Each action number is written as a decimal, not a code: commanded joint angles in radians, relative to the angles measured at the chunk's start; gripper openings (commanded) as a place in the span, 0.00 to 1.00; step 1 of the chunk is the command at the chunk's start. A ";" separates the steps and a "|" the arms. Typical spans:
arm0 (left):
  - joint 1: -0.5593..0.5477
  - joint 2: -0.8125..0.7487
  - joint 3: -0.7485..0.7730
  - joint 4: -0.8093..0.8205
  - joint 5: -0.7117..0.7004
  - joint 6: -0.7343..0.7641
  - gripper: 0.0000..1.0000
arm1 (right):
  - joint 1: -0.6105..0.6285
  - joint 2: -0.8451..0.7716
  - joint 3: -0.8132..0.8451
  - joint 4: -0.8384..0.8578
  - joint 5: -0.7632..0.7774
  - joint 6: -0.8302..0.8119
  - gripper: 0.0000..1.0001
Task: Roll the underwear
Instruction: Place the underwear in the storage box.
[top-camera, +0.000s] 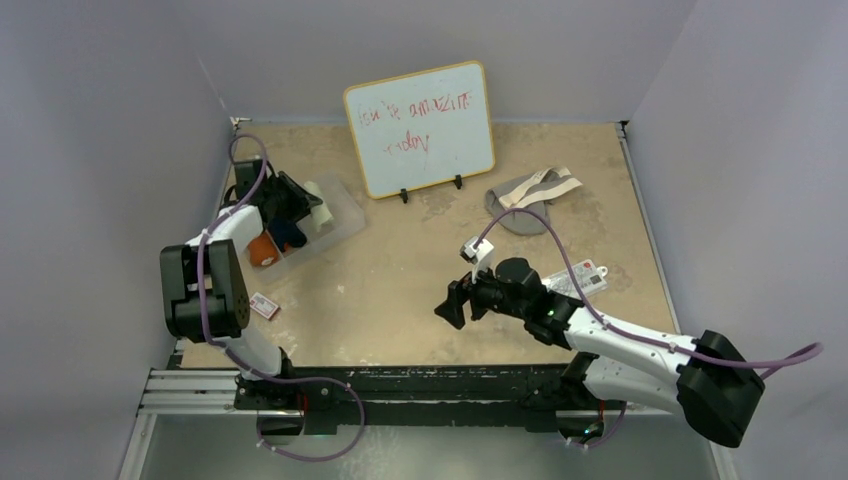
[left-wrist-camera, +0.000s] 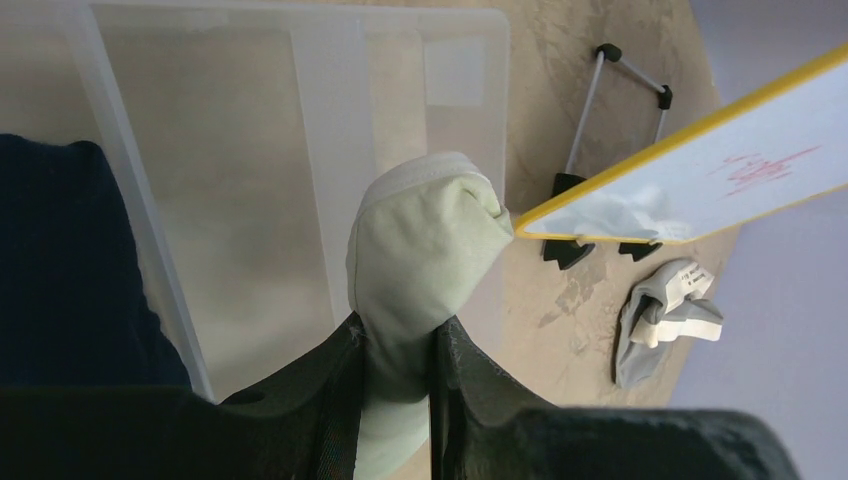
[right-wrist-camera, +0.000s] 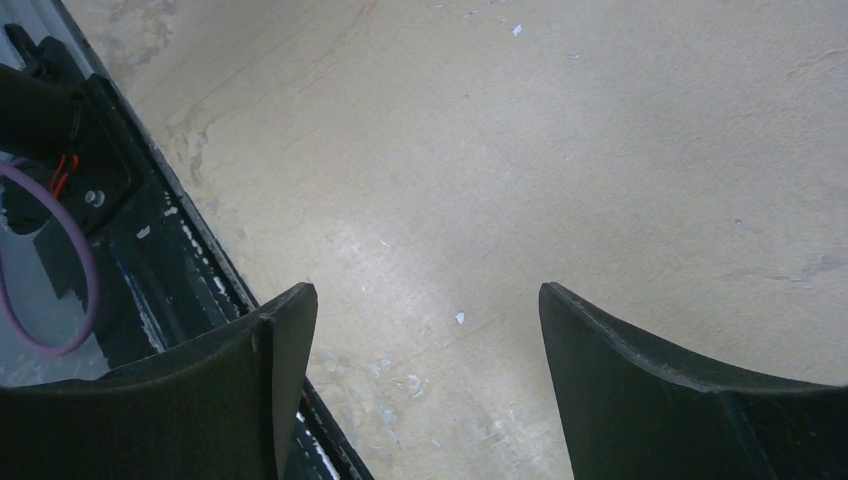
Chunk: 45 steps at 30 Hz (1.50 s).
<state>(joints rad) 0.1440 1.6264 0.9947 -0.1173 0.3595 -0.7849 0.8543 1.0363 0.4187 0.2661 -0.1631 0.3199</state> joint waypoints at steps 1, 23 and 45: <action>0.006 0.039 0.053 0.040 -0.013 -0.032 0.00 | -0.005 -0.032 0.037 -0.057 0.053 -0.061 0.83; 0.006 0.003 0.005 -0.012 -0.151 -0.090 0.00 | -0.004 -0.068 0.030 -0.092 0.115 -0.119 0.86; 0.005 0.115 0.115 -0.112 -0.197 -0.044 0.19 | -0.004 -0.042 0.037 -0.093 0.126 -0.126 0.86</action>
<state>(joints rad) 0.1436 1.7214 1.0542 -0.2020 0.1764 -0.8513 0.8543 0.9890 0.4221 0.1688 -0.0612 0.2146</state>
